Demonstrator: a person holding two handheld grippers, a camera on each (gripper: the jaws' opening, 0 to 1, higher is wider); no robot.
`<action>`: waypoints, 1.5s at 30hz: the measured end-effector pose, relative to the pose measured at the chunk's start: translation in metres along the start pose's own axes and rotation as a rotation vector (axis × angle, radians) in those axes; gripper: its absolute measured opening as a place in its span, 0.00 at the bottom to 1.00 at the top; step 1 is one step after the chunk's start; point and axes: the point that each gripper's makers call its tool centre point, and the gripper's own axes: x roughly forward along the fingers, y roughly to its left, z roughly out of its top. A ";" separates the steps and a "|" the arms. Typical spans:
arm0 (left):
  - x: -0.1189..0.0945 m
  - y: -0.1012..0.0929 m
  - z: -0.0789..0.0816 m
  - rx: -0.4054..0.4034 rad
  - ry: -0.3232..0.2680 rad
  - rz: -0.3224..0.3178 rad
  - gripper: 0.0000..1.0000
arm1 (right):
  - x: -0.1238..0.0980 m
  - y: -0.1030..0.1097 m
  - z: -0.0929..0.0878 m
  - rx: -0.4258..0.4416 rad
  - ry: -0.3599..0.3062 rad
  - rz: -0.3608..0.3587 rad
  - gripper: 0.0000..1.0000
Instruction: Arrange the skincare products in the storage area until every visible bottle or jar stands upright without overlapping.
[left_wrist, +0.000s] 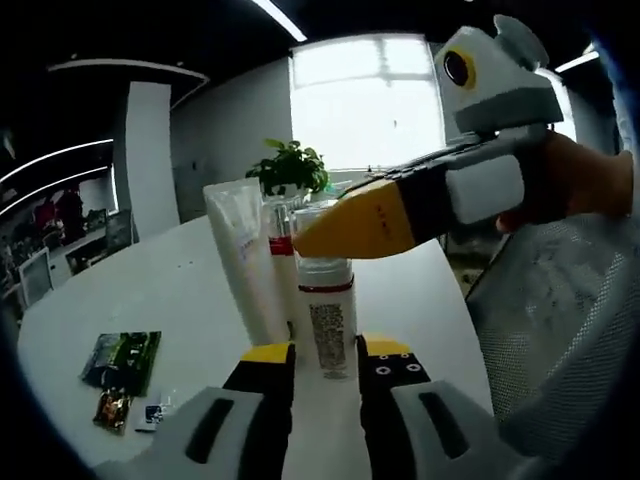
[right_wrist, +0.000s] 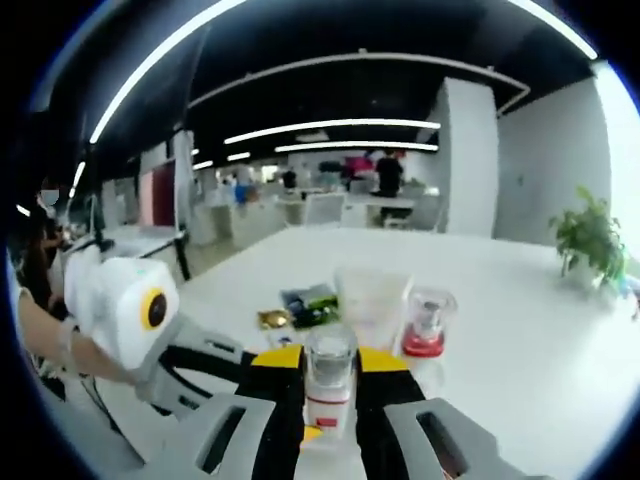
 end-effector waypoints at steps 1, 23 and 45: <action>0.002 0.001 -0.001 -0.005 0.001 0.002 0.21 | 0.002 -0.002 0.000 -0.006 -0.002 -0.003 0.10; 0.023 0.003 -0.016 0.003 0.028 -0.034 0.17 | 0.019 -0.008 -0.026 -0.020 0.064 -0.008 0.10; 0.038 0.009 -0.028 0.009 0.061 -0.033 0.18 | 0.026 -0.022 -0.042 -0.064 0.149 -0.051 0.10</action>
